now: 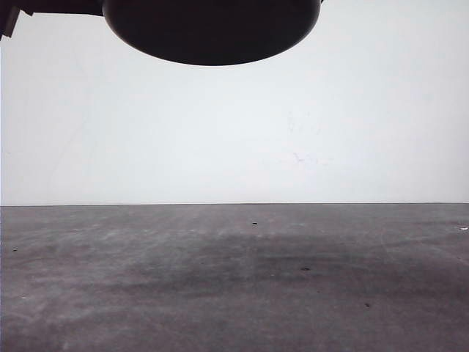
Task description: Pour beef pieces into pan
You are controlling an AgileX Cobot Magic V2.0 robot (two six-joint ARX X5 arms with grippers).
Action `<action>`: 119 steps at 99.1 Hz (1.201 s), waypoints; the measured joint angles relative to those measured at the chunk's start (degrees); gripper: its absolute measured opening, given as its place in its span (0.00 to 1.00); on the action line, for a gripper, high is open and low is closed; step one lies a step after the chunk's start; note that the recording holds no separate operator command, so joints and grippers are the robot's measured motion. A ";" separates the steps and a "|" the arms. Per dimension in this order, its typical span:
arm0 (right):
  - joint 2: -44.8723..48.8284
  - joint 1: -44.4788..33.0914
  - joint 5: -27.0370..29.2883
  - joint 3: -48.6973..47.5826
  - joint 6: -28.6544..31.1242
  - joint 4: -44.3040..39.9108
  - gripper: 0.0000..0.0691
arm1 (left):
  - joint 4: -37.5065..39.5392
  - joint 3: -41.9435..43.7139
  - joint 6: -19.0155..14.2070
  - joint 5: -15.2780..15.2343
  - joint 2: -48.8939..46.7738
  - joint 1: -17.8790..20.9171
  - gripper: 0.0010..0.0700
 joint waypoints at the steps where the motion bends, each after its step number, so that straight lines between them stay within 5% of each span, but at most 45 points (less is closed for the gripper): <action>1: 0.00 0.42 0.52 0.00 -0.96 0.35 0.03 | -0.13 0.11 0.00 0.00 0.07 -0.02 0.08; 37: 0.28 11.17 12.09 0.00 -39.39 11.69 0.03 | -2.67 2.03 -0.31 1.46 0.15 -0.09 0.08; 68: 0.72 14.69 12.09 0.00 -63.25 19.19 0.03 | -3.19 2.03 -1.22 3.72 0.15 -0.09 0.08; 95: 0.72 15.21 10.84 0.00 -68.57 20.65 0.03 | -3.85 2.03 -1.31 4.26 0.15 -0.09 0.08; 119: 0.72 15.23 12.76 0.00 -59.04 21.14 0.03 | -3.37 2.03 -1.27 4.26 0.15 -0.09 0.08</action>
